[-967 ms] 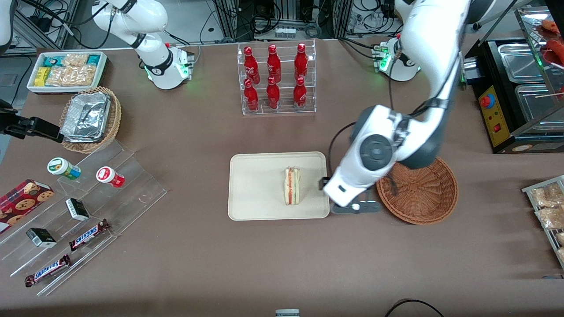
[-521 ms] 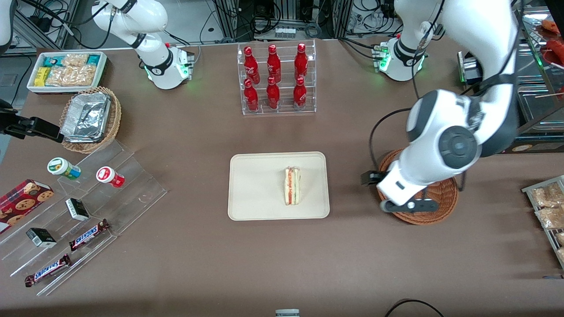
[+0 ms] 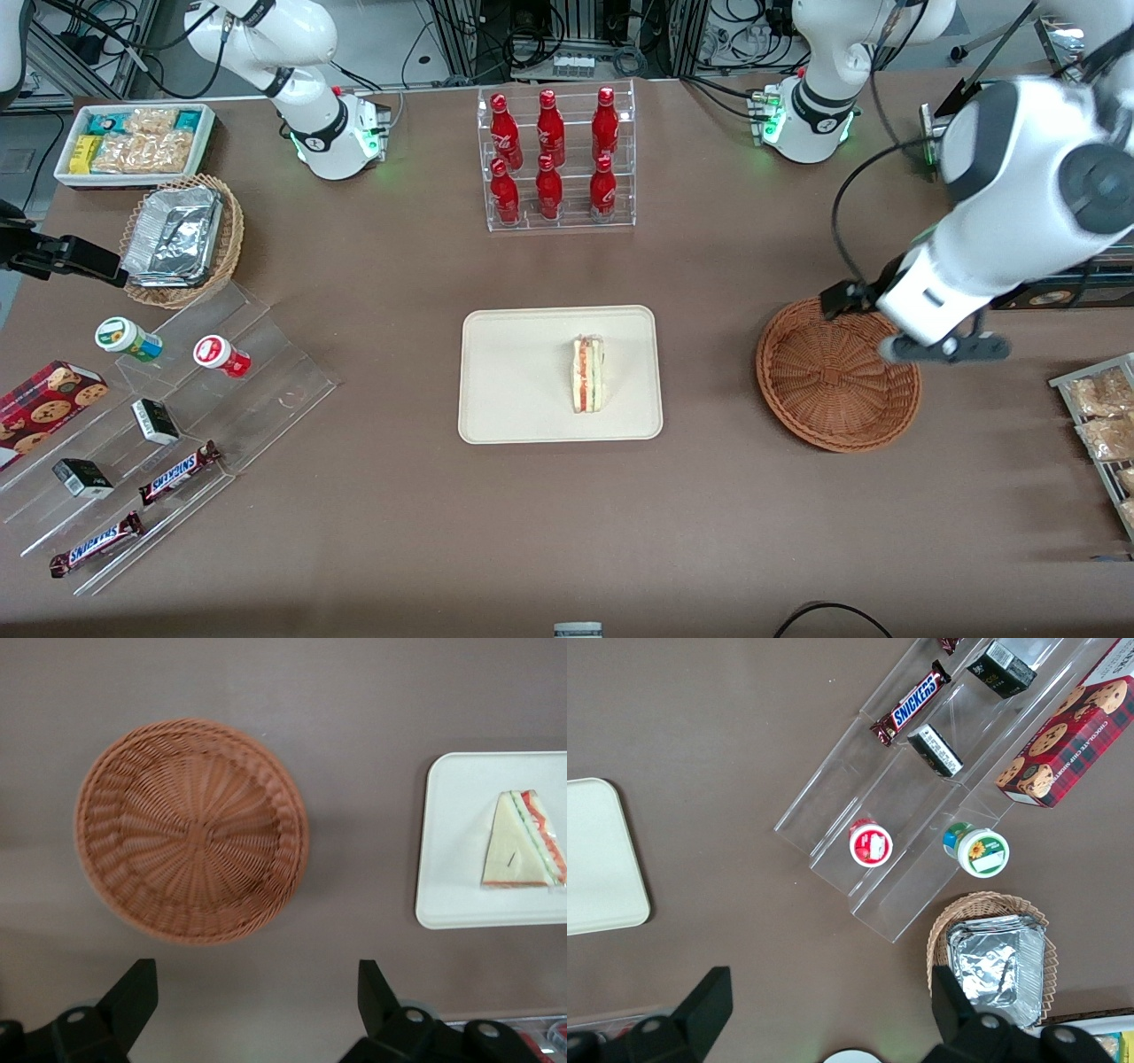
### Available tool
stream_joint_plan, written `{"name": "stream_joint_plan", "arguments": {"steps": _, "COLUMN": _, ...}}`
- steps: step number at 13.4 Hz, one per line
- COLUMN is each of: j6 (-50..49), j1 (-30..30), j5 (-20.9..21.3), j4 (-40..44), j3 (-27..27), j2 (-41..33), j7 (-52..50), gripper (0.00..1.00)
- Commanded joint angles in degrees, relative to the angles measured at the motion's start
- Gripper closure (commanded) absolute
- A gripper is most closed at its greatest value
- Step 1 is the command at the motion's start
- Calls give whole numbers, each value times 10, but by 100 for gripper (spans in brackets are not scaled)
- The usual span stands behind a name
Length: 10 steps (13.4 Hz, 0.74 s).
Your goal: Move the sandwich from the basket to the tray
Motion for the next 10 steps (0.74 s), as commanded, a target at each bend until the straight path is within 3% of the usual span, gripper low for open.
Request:
{"name": "stream_joint_plan", "arguments": {"steps": 1, "j6": -46, "j1": 16, "j5": 11, "j4": -40, "j3": -8, "j2": -74, "j7": 33, "gripper": 0}}
{"name": "stream_joint_plan", "arguments": {"steps": 10, "j6": -133, "j1": 106, "j5": 49, "j4": -18, "j3": -43, "j2": -143, "j7": 75, "gripper": 0}}
